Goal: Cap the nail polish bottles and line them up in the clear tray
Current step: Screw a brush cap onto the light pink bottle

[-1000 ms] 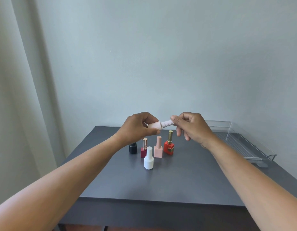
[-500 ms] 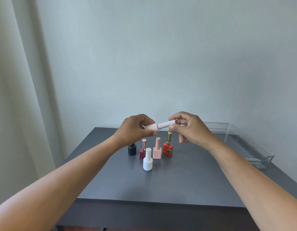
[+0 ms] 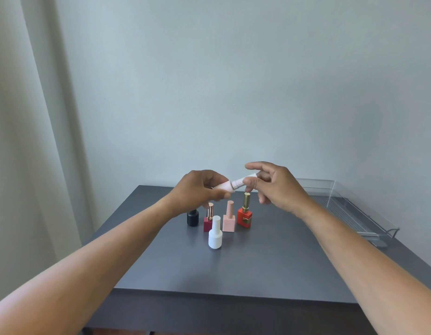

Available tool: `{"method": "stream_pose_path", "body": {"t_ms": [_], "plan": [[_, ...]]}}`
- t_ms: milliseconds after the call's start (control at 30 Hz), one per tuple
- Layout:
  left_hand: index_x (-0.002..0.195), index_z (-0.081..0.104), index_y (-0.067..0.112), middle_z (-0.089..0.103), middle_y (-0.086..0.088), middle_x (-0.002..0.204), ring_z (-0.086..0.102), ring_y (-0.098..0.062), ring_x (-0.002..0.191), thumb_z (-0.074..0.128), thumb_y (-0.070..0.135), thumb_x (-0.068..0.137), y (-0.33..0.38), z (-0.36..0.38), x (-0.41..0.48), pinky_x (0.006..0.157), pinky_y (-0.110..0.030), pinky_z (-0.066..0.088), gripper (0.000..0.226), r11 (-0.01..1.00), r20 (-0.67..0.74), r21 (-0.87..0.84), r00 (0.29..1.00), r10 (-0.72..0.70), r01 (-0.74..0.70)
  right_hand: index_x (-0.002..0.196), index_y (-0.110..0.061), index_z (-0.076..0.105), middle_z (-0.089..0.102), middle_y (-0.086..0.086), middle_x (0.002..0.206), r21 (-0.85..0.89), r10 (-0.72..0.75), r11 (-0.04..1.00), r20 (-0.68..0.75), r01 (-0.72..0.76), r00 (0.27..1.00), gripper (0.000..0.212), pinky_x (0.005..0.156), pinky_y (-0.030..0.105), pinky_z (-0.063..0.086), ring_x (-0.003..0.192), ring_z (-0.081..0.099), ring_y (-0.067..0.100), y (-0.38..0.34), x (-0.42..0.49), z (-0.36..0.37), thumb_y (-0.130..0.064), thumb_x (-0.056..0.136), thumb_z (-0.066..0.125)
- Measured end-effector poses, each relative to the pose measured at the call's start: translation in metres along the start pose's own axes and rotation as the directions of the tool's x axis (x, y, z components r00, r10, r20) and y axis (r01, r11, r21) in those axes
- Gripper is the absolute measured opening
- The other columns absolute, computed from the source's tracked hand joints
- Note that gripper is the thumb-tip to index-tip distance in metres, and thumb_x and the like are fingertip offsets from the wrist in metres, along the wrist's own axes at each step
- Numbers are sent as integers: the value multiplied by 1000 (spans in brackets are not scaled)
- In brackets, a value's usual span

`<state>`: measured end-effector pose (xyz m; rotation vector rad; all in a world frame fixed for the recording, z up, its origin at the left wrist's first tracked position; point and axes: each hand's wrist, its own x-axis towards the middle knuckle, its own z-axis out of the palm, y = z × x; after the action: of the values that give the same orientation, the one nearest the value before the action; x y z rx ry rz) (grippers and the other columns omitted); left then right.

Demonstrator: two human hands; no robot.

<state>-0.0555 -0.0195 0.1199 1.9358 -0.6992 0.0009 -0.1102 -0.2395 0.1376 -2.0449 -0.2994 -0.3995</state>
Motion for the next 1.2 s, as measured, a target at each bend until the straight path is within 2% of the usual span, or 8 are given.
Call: {"method": "stream_pose_path", "body": {"t_ms": [167, 300, 433, 533, 733, 867, 1000, 1200], "plan": [[104, 77, 25, 75, 9, 75, 66, -3, 68, 79, 21, 82, 2, 1, -2, 56, -19, 52, 22, 999, 47, -45, 999, -2, 4, 94, -17, 74, 70, 2, 66, 175, -32, 984, -19, 35, 999, 12, 46, 23, 45, 45, 46, 13, 1, -1, 3, -11, 92, 64], [102, 76, 25, 75, 6, 80, 64, -7, 67, 82, 24, 79, 1, 8, -3, 66, -34, 58, 24, 999, -47, 49, 999, -9, 12, 86, -19, 73, 67, -3, 57, 172, -1, 985, -122, 22, 993, 15, 42, 20, 43, 40, 45, 9, 5, -2, 14, -9, 91, 63], [100, 75, 27, 73, 12, 75, 64, -4, 63, 81, 25, 79, 1, 13, -2, 71, -35, 61, 21, 997, -78, 73, 997, 11, -6, 84, -17, 73, 63, -2, 57, 272, 30, 962, -172, 18, 985, 14, 42, 23, 43, 42, 46, 11, 9, -3, 19, -12, 92, 64], [98, 74, 25, 76, 9, 74, 70, -4, 69, 76, 25, 85, 4, 9, -3, 64, -29, 62, 13, 999, 55, -25, 998, -26, 27, 91, -14, 75, 59, 3, 65, 398, 24, 917, -105, 20, 994, 9, 46, 24, 47, 48, 48, 12, 9, -2, 13, -16, 90, 66], [113, 70, 16, 77, -4, 105, 70, -12, 89, 61, 29, 97, 10, -1, -3, 69, -31, 56, 22, 991, 256, -123, 966, -25, 59, 101, -10, 73, 66, 15, 97, 673, 7, 739, 37, -30, 999, 21, 50, 24, 46, 57, 50, 16, 2, 2, 5, -17, 83, 67], [119, 68, 13, 77, -3, 104, 69, -14, 89, 56, 28, 100, 10, 3, -6, 69, -30, 54, 28, 982, 325, -177, 946, -5, 66, 114, -8, 68, 71, 18, 111, 662, -59, 749, 88, -15, 994, 28, 51, 22, 44, 56, 49, 13, -1, 3, 4, -18, 88, 62], [114, 71, 15, 76, -8, 106, 68, -17, 93, 57, 25, 100, 10, 6, -8, 69, -29, 53, 22, 977, 332, -205, 943, 10, 61, 116, -5, 67, 72, 20, 104, 634, -77, 773, 129, -23, 989, 24, 51, 22, 44, 54, 49, 12, -3, 5, 4, -12, 96, 55], [112, 74, 14, 76, -11, 100, 66, -4, 80, 65, 31, 93, 10, 8, -10, 64, -20, 52, 27, 992, 319, -104, 947, -28, 65, 100, -9, 74, 74, 18, 93, 572, -56, 819, 153, -42, 987, 16, 52, 25, 51, 53, 54, 13, -2, 4, 3, -11, 94, 59]]}}
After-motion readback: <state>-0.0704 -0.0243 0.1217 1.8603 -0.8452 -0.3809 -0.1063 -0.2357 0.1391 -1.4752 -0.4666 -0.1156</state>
